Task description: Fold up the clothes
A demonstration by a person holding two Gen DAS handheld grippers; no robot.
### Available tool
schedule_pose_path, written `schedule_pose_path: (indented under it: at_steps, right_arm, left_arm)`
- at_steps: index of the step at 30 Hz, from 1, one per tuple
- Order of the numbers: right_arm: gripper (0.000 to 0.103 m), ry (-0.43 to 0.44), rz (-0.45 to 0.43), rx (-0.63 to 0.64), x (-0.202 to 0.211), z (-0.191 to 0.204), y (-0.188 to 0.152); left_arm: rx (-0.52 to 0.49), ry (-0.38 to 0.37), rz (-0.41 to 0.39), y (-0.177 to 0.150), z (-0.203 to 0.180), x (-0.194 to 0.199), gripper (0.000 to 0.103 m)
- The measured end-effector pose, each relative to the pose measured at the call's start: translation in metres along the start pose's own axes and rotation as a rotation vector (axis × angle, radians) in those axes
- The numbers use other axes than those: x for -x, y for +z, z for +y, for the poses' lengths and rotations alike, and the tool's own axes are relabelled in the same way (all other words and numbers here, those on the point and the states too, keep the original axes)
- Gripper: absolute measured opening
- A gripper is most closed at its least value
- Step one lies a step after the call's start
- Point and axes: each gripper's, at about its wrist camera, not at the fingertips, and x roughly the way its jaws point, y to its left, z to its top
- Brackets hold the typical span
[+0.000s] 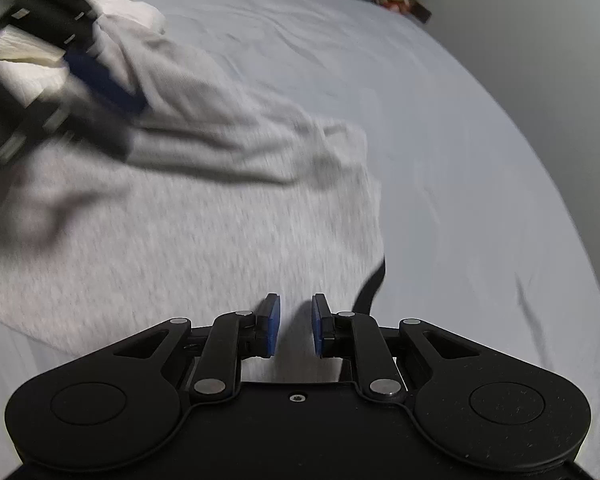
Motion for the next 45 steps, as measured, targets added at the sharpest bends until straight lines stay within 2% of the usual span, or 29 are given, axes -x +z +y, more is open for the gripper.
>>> schedule_pose_path:
  at_steps: [3, 7, 11, 18, 19, 22, 25, 31, 34, 37, 39, 45]
  right_arm:
    - [0.018, 0.019, 0.01, -0.052, -0.011, -0.008, -0.011]
    - [0.019, 0.041, -0.014, -0.086, -0.023, -0.011, -0.017]
    - [0.02, 0.043, -0.029, -0.095, -0.026, -0.011, -0.02]
    - [0.021, 0.01, 0.001, -0.107, -0.023, -0.006, -0.014]
    - [0.024, -0.004, 0.006, -0.113, -0.019, -0.004, -0.012]
    - [0.048, 0.001, -0.021, -0.158, -0.001, -0.001, -0.012]
    - [0.05, 0.022, -0.041, -0.19, 0.019, 0.007, -0.019]
    - [0.053, 0.106, -0.016, -0.196, 0.044, 0.043, -0.038]
    - [0.054, 0.149, -0.014, -0.201, 0.055, 0.061, -0.038]
    - [0.059, 0.187, -0.014, -0.187, 0.063, 0.094, -0.038]
    - [0.059, 0.181, -0.022, -0.168, 0.065, 0.111, -0.037]
    - [0.059, 0.131, -0.066, -0.122, 0.051, 0.154, -0.027]
  left_arm:
    - [0.024, 0.031, 0.025, 0.003, 0.015, -0.009, 0.018]
    - [0.008, 0.044, 0.087, -0.001, 0.018, -0.03, 0.017]
    - [0.111, 0.029, 0.115, -0.002, 0.023, -0.047, 0.017]
    - [0.127, 0.04, 0.113, 0.005, 0.027, -0.024, 0.018]
    - [0.128, 0.04, 0.111, 0.005, 0.028, -0.02, 0.019]
    - [0.116, 0.055, 0.095, 0.001, 0.028, -0.007, 0.034]
    - [0.085, 0.105, 0.083, -0.003, 0.029, 0.006, 0.039]
    - [0.02, 0.145, 0.146, -0.01, 0.026, 0.027, 0.049]
    - [0.074, 0.166, 0.176, -0.015, 0.035, 0.029, 0.053]
    - [0.182, 0.138, 0.205, -0.021, 0.048, 0.029, 0.057]
    - [0.254, 0.091, 0.229, -0.025, 0.056, 0.026, 0.059]
    - [0.408, 0.012, 0.251, -0.03, 0.068, 0.005, 0.062]
